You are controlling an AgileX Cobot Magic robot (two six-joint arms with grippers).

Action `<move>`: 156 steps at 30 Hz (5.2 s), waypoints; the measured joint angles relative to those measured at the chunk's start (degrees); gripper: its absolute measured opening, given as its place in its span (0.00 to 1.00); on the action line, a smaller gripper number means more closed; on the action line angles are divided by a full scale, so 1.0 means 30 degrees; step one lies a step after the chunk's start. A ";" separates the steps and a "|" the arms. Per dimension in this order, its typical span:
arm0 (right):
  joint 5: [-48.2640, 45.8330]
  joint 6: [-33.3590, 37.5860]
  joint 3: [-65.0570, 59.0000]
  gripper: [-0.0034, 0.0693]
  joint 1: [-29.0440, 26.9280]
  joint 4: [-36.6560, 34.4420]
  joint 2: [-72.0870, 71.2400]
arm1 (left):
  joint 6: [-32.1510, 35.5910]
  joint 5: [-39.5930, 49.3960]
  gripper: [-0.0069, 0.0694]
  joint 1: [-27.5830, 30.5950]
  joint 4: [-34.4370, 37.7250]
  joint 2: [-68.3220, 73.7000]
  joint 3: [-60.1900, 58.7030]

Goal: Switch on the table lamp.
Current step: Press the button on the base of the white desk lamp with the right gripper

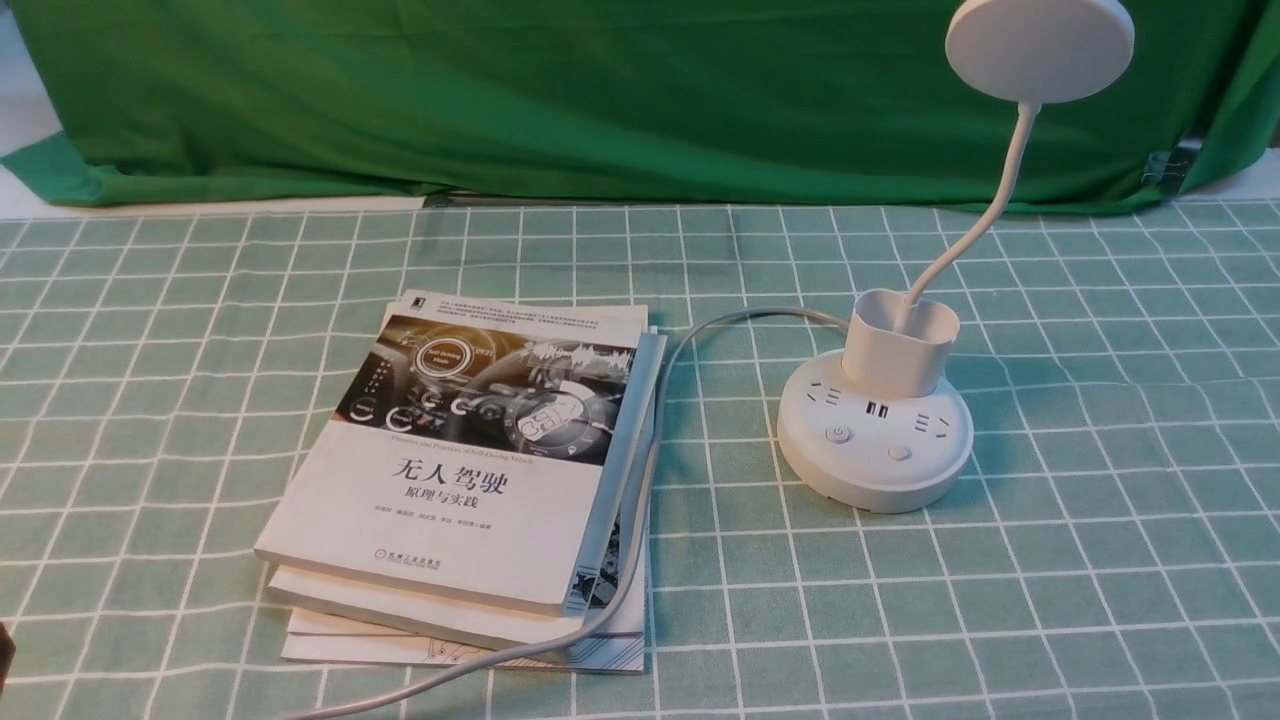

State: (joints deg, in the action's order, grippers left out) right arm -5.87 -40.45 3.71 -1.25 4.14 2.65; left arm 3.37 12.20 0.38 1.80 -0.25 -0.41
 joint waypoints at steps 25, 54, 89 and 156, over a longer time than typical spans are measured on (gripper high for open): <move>-0.9439 1.6152 1.4912 0.09 0.5432 -0.4546 2.0185 | 0.0000 0.0000 0.12 0.0000 0.0000 0.0000 0.0000; -0.2335 1.7339 1.6840 0.09 0.7499 -0.6052 3.1821 | 0.0000 0.0000 0.12 0.0000 0.0000 0.0000 0.0000; -0.0917 1.7349 1.6875 0.10 0.8023 -0.6057 3.3159 | 0.0000 0.0000 0.12 0.0000 0.0000 0.0000 0.0000; -0.0297 1.7349 1.7066 0.10 0.8023 -0.5303 3.3539 | 0.0000 0.0000 0.12 0.0000 0.0000 0.0000 0.0000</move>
State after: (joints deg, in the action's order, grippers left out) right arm -6.76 11.59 54.91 22.82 -11.77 103.27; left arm 3.37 12.20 0.38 1.80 -0.25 -0.41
